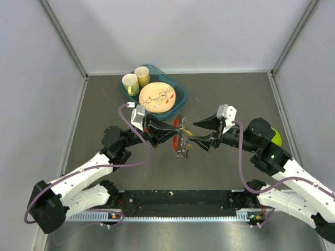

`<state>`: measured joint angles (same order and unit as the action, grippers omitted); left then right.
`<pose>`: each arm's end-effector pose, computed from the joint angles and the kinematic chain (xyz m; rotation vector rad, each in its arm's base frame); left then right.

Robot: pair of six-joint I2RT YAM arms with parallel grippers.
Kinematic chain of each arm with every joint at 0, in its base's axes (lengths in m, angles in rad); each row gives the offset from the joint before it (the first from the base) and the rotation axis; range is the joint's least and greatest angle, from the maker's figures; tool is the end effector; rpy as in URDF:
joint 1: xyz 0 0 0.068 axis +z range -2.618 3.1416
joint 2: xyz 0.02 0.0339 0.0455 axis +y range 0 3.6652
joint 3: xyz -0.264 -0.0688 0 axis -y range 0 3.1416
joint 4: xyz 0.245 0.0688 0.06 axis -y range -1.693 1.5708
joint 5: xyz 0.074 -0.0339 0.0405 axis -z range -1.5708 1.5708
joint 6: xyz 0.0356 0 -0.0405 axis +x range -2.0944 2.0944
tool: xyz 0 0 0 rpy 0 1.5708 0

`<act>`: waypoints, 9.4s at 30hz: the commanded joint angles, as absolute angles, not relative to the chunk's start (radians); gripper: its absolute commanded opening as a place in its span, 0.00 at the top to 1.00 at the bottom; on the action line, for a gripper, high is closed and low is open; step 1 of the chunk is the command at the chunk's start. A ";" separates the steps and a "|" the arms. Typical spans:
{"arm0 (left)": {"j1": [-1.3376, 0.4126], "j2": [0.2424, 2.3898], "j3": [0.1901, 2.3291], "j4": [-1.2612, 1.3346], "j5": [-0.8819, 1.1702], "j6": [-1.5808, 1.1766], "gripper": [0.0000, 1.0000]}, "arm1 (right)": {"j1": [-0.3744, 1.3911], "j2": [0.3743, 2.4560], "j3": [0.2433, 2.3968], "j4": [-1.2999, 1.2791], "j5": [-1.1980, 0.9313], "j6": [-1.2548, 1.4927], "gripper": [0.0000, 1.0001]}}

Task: Remove the keys from the keyring

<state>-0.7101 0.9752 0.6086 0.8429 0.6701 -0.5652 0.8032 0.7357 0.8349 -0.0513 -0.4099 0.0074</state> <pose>0.1469 -0.1554 0.3470 0.7483 1.1138 -1.4642 0.1069 0.1312 0.3797 -0.9232 1.3136 0.9485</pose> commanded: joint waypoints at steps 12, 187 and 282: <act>-0.709 0.953 0.666 0.874 0.692 -0.542 1.00 | 0.827 0.787 0.907 0.017 -0.376 -0.100 0.44; -0.885 1.106 1.350 -0.624 0.654 0.794 0.78 | 1.089 0.779 0.896 -0.133 -0.132 -0.313 1.00; -0.750 0.874 0.747 0.344 0.203 -0.279 1.00 | 1.109 0.982 0.988 -0.431 -0.020 -0.492 1.00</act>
